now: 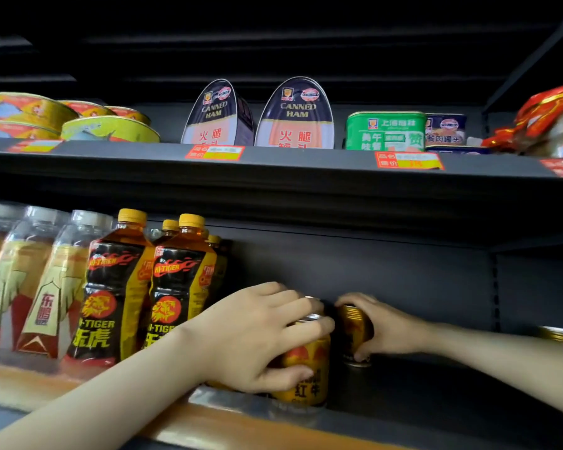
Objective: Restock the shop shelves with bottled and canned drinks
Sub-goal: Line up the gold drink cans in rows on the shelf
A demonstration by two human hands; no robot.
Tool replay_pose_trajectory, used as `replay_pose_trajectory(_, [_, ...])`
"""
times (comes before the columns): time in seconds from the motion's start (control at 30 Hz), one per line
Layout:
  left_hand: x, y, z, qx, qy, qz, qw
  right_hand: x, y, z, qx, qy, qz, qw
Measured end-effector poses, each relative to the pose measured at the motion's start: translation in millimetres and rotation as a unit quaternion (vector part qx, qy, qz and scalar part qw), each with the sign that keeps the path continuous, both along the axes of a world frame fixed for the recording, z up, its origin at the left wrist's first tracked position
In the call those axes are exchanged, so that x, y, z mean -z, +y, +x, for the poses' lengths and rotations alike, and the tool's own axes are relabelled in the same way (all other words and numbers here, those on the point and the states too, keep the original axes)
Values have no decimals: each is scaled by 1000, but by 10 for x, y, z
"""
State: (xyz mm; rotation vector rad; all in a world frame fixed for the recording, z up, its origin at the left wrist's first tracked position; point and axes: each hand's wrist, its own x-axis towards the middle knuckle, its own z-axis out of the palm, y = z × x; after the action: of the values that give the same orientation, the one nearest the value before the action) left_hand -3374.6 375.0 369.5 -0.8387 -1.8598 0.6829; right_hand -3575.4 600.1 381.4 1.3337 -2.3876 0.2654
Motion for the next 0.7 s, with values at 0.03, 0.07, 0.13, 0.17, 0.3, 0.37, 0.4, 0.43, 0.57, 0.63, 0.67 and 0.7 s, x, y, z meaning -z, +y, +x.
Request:
replay_pose_trajectory(0.03, [4,0,2,1,-1,1,1000,-8,-17,-48,7,0,12,1000])
replay_pose_trajectory(0.07, [6,-2,1,4,1,2,1000,-17,-30,-91,14,-1,25,1000])
replay_pose_trajectory(0.13, [12,0,-2,8,5,1,1000,-30,-51,-165,23,2,53,998])
replay_pose_trajectory(0.17, [11,1,-7,9,7,-1,1000,-42,-57,-187,26,10,69,997])
replay_pose_trajectory(0.3, [9,1,-11,14,8,-5,1000,-108,-80,-179,52,64,142,986])
replay_pose_trajectory(0.37, [10,-3,-1,10,12,-8,1000,-142,-96,-117,76,110,185,974])
replay_pose_trajectory(0.4, [10,-5,0,9,13,-9,1000,-159,-105,-81,87,135,205,965])
replay_pose_trajectory(0.43, [10,-5,1,8,13,-10,1000,-177,-112,-37,94,158,221,958])
replay_pose_trajectory(0.57, [3,-10,-3,6,14,-10,1000,-240,-76,200,114,209,234,943])
replay_pose_trajectory(0.63, [2,-13,3,7,12,-7,1000,-248,-33,356,123,226,220,941])
replay_pose_trajectory(0.67, [1,-11,6,8,10,-5,1000,-248,-1,443,129,232,212,941])
replay_pose_trajectory(0.7, [-2,-9,9,10,7,-3,1000,-247,33,539,136,234,200,942])
